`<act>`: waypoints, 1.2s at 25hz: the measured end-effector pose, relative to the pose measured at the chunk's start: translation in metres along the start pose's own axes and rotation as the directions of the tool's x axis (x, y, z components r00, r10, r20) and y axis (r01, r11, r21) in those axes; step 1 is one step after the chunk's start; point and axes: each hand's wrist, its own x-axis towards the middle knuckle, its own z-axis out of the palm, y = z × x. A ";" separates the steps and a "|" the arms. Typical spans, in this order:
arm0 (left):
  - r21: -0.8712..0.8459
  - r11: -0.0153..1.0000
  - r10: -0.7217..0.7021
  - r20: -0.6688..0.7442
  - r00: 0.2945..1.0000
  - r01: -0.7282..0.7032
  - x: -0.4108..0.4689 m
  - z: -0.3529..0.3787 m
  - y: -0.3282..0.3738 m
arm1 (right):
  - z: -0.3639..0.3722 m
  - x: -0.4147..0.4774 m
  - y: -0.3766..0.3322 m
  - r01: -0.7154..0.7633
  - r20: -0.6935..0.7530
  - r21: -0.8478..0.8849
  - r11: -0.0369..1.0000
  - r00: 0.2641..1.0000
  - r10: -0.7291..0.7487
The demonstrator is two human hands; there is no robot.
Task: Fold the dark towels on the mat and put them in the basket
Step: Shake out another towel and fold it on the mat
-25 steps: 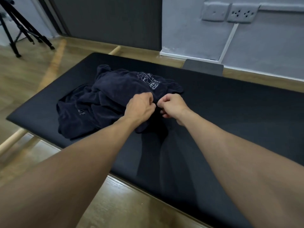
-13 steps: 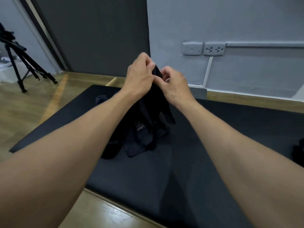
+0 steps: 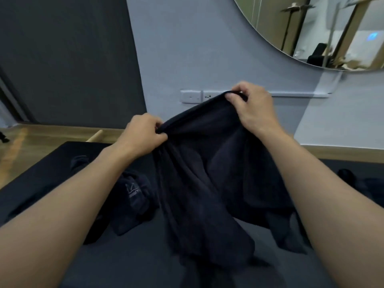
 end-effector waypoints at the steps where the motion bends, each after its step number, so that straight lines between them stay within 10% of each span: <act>1: -0.029 0.998 -0.054 -0.018 0.998 0.054 0.001 0.003 0.000 | -0.012 0.001 0.011 -0.043 -0.041 -0.043 0.998 0.998 0.041; 11: -0.331 0.912 -0.306 -0.151 0.940 0.244 0.008 0.031 -0.021 | -0.049 -0.020 0.078 -0.501 -0.238 -0.238 0.832 0.861 0.450; 15: -0.413 0.911 -0.080 -0.231 0.970 -0.023 0.022 0.026 0.015 | -0.008 -0.018 0.035 -0.115 0.067 -0.070 0.991 0.991 0.120; 19: -0.500 0.861 0.011 -0.172 0.985 -0.097 0.023 0.031 0.041 | 0.046 -0.021 -0.029 -0.023 0.538 0.200 0.980 0.838 -0.090; 25: -0.357 0.920 -0.088 0.220 0.971 0.164 0.013 0.036 -0.002 | 0.044 -0.020 0.011 -0.151 0.249 -0.010 0.989 0.957 0.148; 30: -0.693 0.705 -0.186 0.021 0.982 0.148 0.024 0.040 0.008 | 0.028 -0.015 0.007 -0.150 0.355 0.045 0.988 0.927 0.125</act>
